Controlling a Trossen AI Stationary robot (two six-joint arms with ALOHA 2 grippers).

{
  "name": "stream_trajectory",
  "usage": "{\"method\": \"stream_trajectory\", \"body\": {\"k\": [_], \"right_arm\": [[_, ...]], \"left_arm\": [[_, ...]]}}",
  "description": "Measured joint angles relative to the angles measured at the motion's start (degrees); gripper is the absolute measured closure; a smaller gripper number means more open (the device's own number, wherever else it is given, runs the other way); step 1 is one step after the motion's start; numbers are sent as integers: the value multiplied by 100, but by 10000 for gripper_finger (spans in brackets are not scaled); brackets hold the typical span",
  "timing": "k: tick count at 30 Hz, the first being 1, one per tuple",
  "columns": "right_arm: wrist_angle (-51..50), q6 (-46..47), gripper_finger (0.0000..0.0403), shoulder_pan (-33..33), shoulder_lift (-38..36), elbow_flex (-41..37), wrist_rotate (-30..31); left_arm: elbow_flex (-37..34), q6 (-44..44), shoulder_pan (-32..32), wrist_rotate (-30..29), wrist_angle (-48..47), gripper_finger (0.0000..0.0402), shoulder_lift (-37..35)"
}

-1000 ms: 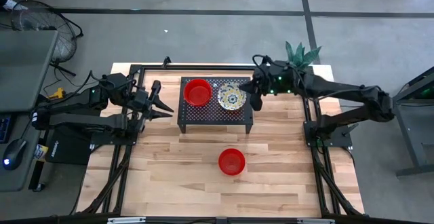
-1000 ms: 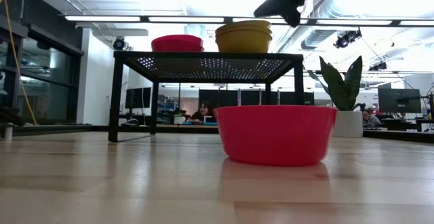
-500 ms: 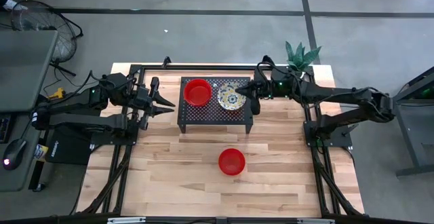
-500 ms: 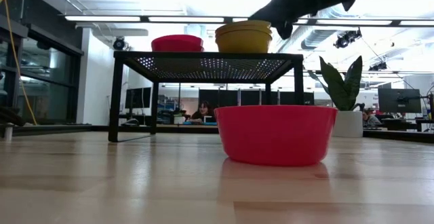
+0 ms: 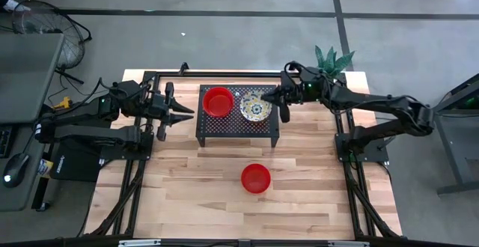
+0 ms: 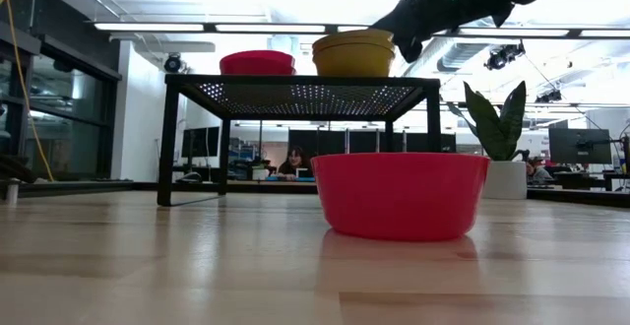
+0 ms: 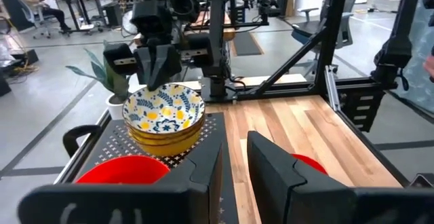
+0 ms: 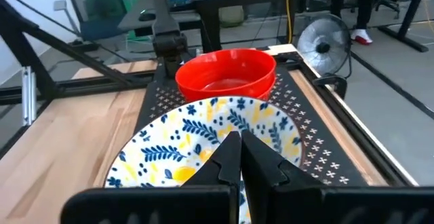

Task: Pick & Place Mini bowls
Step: Stack the yellow patterned bowl on top of the yellow patterned bowl on the shelf, then stack the red bowl on top of the other red bowl on the shelf

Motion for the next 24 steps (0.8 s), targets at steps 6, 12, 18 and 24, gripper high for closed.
{"method": "stream_trajectory", "body": {"k": [6, 12, 18, 24], "right_arm": [[-4, -44, 402, -27, 220, 0, -143], [110, -94, 403, -182, 241, 0, -147], [395, 150, 403, -310, 241, 115, -362], [391, 162, 403, -32, 239, 293, -524]], "left_arm": [[0, -7, -1, -162, -2, 337, 0], [0, -135, -1, -187, -2, 337, 0], [0, -220, 1, -199, -2, 337, 0], [0, -266, 1, -331, -2, 337, 0]]}}
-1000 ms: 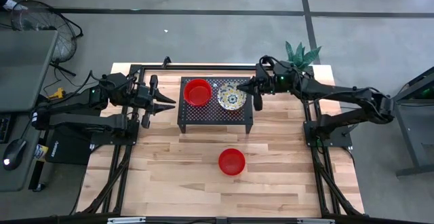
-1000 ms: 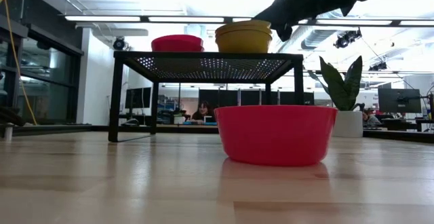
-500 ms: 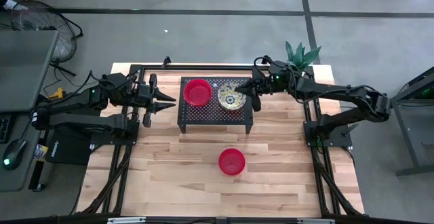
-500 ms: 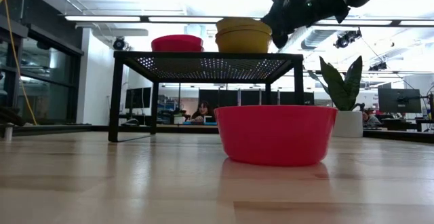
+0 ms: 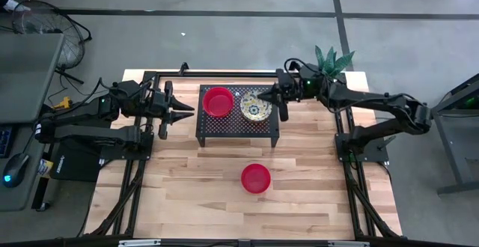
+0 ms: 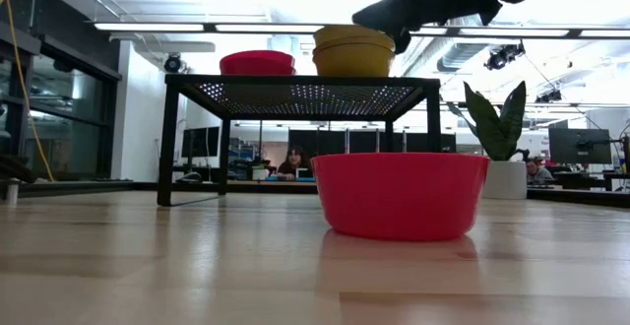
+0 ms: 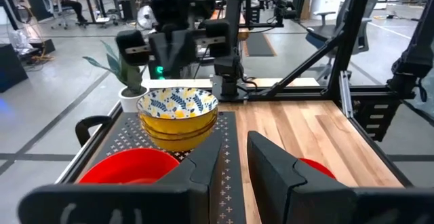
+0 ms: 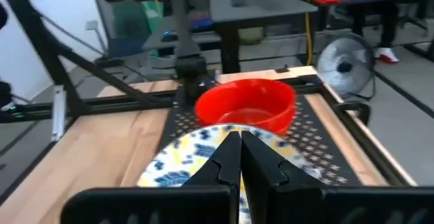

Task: Pick & Place Mini bowls
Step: Stack the red bowl on top of the other red bowl on the shelf

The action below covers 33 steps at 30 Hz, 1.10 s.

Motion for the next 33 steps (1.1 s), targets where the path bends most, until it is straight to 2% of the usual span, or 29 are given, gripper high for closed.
{"method": "stream_trajectory", "body": {"k": [11, 18, 24, 33], "right_arm": [[-459, -425, 403, 371, 0, -11, 602], [-483, -333, 403, 344, -125, -11, 607], [-817, -198, 403, 410, -668, -11, 601], [-2240, -150, 403, 757, -1630, -11, 616]], "left_arm": [[0, -68, -1, -155, 59, 337, 85], [-2, -192, 0, -241, 332, 337, 213], [0, -481, -2, -228, 413, 337, 261], [-2, -971, -22, 35, 406, 337, 479]]}}
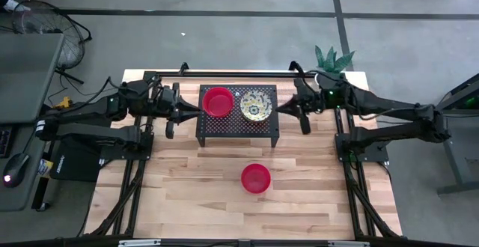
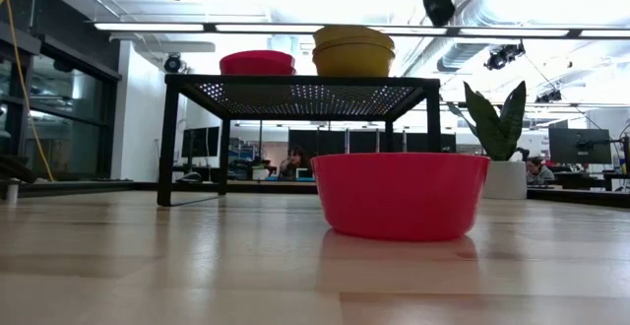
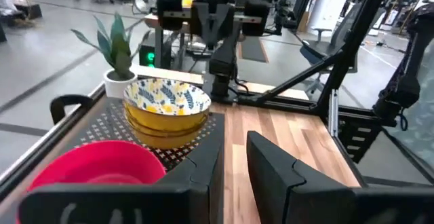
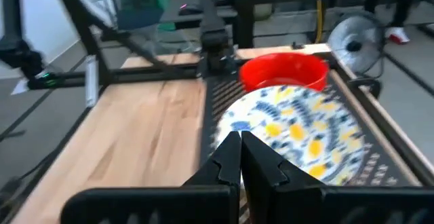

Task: Pick & Place Mini bowls
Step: Stack the red bowl on top of the other red bowl on the shelf

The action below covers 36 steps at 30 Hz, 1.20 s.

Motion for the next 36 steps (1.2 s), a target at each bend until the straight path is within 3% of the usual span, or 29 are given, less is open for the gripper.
{"method": "stream_trajectory", "body": {"k": [4, 10, 20, 28, 36], "right_arm": [[-721, 23, 403, 387, -335, 0, 103], [-1512, 489, 403, 1298, -576, 0, 1099], [-1611, 2636, 403, 3184, -296, 0, 2914], [-1533, 4553, 403, 4559, 500, 0, 4080], [-1840, 6744, 403, 5065, 1911, 650, 4220]], "left_arm": [[2, -30, -282, -7, 93, 337, 193], [2, 105, -853, -333, 234, 337, 258], [2, 266, -1841, -746, 226, 337, 258], [2, 378, -2635, -792, 224, 337, 258], [2, 527, -3283, -956, 208, 337, 258]]}}
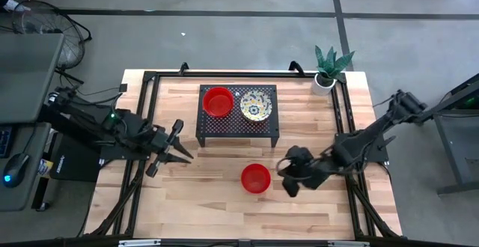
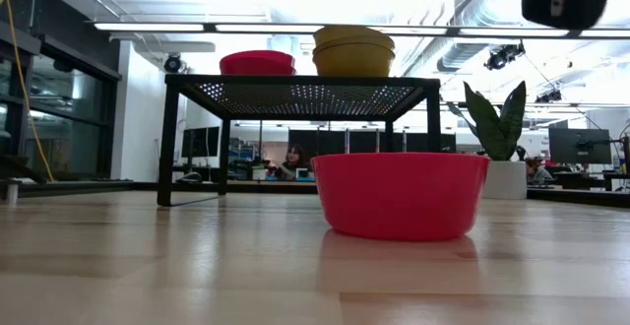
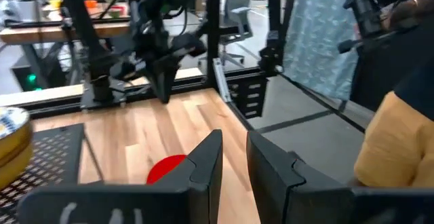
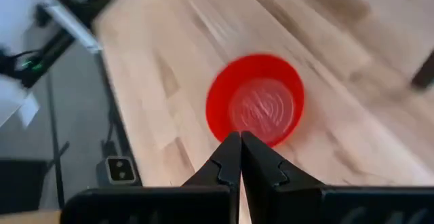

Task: Pick & Place Mini bowls
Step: Stack the red bowl on top of the other red bowl on the shelf

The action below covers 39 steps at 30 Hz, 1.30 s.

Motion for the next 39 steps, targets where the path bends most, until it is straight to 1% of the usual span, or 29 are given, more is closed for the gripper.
{"method": "stream_trajectory", "body": {"k": [3, 6, 8, 10, 13, 16, 19, 23, 26, 30, 32, 37, 39], "right_arm": [[-723, 994, 403, -26, 623, 488, -277], [-1437, 1966, 403, -81, 1166, 859, -778], [-1553, 2337, 402, -127, 1434, 960, -952], [-1406, 2527, 402, -180, 1610, 978, -1095], [-1101, 2577, 401, -268, 1761, 946, -1338], [-943, 2555, 386, -364, 1802, 946, -1316], [-961, 2546, 354, -484, 1795, 946, -1167], [-962, 2532, 304, -653, 1815, 946, -1140], [-967, 2570, 280, -753, 1844, 904, -1109], [-655, 2665, 273, -834, 1854, 659, -1246], [-293, 2769, 273, -837, 1854, 451, -1258], [287, 3059, 272, -815, 1857, 36, -1344], [339, 3124, 272, -815, 1857, -54, -1345]], "left_arm": [[0, 5, -168, -1, 1, 337, 0], [0, 68, -321, -3, -1, 337, 2], [0, 145, -428, -6, 16, 337, 37], [0, 203, -524, -71, -19, 337, 65], [0, 259, -681, -182, -14, 337, 63], [0, 264, -843, -307, -21, 337, 64], [6, 263, -986, -508, 4, 337, 127], [7, 257, -1161, -709, 6, 337, 241], [7, 236, -1320, -863, -17, 337, 355], [7, 117, -1471, -1040, -5, 337, 577], [7, 39, -1475, -1089, -14, 337, 716], [7, -157, -1468, -1103, -10, 337, 983], [7, -182, -1468, -1105, -15, 337, 1050]]}}
